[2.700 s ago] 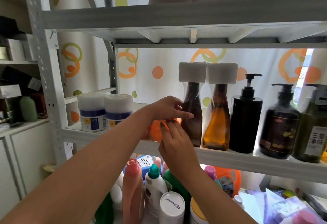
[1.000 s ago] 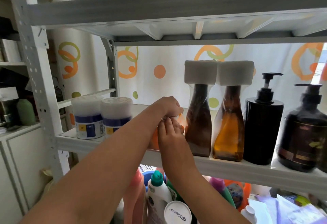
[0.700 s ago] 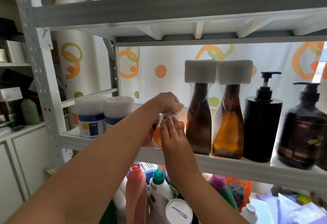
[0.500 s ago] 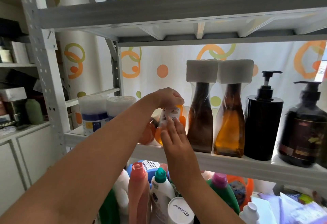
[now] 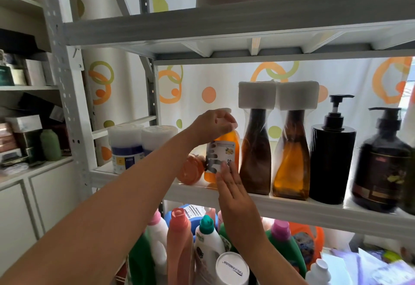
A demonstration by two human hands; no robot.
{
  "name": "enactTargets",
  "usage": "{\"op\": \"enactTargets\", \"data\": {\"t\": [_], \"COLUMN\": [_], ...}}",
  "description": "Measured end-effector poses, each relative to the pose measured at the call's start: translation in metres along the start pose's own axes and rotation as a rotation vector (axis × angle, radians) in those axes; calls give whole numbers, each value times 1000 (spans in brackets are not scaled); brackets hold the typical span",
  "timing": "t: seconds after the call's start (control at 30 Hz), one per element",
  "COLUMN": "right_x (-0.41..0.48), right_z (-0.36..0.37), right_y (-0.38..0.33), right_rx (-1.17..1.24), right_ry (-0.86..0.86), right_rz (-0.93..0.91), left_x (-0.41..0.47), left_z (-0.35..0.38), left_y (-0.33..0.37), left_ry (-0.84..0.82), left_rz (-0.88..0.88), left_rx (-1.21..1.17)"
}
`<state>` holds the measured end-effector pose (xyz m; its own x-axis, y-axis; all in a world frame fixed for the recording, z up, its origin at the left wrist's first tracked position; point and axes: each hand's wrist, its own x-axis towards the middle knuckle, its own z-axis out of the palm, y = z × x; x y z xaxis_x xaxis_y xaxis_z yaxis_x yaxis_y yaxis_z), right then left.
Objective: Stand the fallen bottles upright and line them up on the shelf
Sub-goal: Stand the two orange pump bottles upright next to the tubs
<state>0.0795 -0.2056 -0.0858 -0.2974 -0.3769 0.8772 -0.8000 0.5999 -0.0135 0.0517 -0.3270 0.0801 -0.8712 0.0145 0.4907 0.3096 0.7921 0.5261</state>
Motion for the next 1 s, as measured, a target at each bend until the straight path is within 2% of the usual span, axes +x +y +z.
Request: {"op": "enactTargets", "data": {"t": [0.17, 0.4, 0.53, 1.0], "right_x": [-10, -17, -22, -19], "right_z": [6, 11, 17, 13], "right_y": [4, 4, 4, -6], "right_rx": [-38, -88, -88, -143], "right_ry": [1, 34, 36, -21], "right_rz": [-8, -16, -21, 64], "left_x": [-12, -29, -37, -42], "left_z": [4, 8, 17, 32], "left_y": [0, -1, -1, -1], "left_ry": [96, 159, 218, 351], "left_rz": [71, 43, 55, 82], "left_rx": [41, 18, 109, 193]}}
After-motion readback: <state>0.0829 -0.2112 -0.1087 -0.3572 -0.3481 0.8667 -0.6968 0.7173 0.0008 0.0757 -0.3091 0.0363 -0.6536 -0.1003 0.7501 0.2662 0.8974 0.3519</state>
